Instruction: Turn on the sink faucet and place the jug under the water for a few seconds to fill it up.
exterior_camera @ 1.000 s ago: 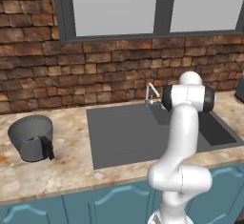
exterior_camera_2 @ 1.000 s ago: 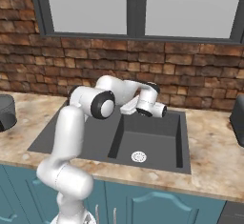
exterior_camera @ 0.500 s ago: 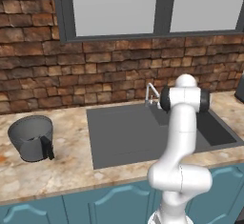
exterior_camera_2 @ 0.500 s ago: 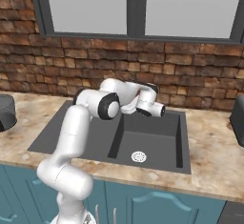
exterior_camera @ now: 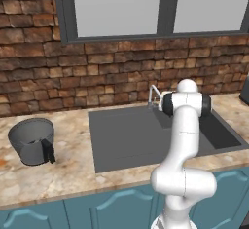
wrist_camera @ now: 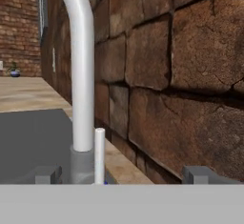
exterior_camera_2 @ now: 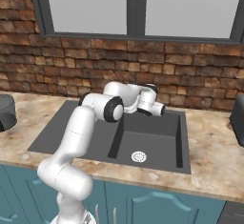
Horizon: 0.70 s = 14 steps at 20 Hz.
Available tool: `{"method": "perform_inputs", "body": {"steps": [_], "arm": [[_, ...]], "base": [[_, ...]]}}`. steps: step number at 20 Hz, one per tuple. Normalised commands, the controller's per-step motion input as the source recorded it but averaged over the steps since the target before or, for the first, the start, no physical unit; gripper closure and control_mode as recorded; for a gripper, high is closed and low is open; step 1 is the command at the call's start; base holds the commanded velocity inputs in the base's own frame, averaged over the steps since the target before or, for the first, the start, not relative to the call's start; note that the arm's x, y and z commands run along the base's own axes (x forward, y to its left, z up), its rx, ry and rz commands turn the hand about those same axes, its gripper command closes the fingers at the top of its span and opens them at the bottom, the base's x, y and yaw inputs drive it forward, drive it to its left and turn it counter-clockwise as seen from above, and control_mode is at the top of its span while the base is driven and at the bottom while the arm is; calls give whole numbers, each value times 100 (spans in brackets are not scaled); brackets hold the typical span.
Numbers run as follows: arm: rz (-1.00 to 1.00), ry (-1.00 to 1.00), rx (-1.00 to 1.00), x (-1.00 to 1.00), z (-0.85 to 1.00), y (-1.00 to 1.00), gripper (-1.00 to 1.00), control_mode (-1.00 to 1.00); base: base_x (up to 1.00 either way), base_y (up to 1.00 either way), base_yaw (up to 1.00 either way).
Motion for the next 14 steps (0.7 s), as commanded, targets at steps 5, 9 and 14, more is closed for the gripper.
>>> {"method": "perform_inputs", "body": {"steps": [5, 9, 14], "arm": [[0, 0, 0, 37, -11, 0, -100, -100], [0, 0, 0, 28, -6, 17, -100, -100], [0, 1, 0, 19, 0, 35, -100, -100]], "base": [[0, 0, 0], [0, 0, 0], [0, 0, 0]]}}
